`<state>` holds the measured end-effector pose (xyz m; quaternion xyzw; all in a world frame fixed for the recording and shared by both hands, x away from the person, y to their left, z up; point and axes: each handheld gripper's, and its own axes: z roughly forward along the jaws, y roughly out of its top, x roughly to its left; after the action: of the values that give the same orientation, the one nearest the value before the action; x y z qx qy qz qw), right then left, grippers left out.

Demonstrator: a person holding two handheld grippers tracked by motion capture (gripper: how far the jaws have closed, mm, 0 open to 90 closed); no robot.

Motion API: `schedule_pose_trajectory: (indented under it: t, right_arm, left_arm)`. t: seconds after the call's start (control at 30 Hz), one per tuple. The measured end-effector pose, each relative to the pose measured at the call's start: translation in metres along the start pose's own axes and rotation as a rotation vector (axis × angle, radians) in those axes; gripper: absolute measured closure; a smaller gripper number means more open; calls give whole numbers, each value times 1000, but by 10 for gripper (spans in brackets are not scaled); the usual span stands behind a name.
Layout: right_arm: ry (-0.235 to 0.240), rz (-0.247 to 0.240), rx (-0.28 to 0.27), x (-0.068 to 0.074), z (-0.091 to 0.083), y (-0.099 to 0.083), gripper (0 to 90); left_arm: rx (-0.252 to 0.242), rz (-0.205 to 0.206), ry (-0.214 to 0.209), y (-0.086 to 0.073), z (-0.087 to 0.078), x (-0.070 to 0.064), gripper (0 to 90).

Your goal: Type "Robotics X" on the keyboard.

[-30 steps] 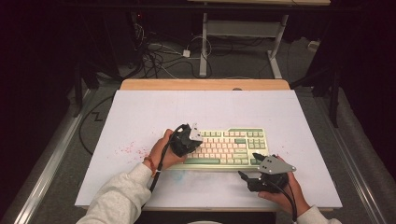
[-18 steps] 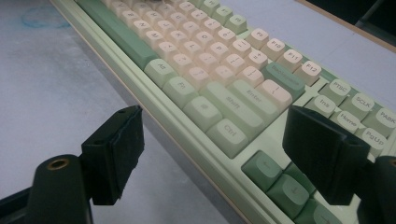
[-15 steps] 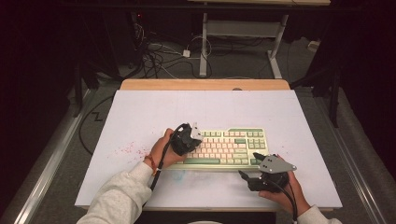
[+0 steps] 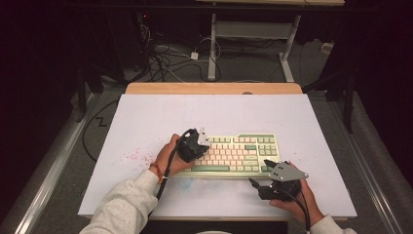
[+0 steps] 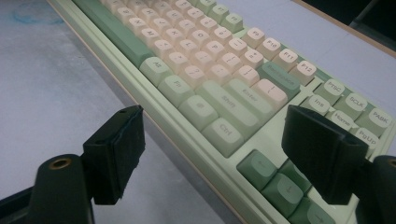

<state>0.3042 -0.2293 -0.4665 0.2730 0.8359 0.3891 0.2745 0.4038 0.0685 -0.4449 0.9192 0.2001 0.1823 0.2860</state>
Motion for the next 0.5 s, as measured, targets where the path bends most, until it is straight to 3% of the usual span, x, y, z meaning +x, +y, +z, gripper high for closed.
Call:
schedule_pose_trajectory:
  t: [0.23,0.3,0.5]
  right_arm:
    - [-12,0,1,0,-1,1,228]
    - [-13,1,2,0,-1,1,228]
    - [-15,6,4,-1,-2,1,228]
  left_arm:
    - [-54,-5,15,-2,-13,1,799]
    - [-59,-18,21,-3,-16,0,739]
    - [-99,-2,59,-4,-28,-8,585]
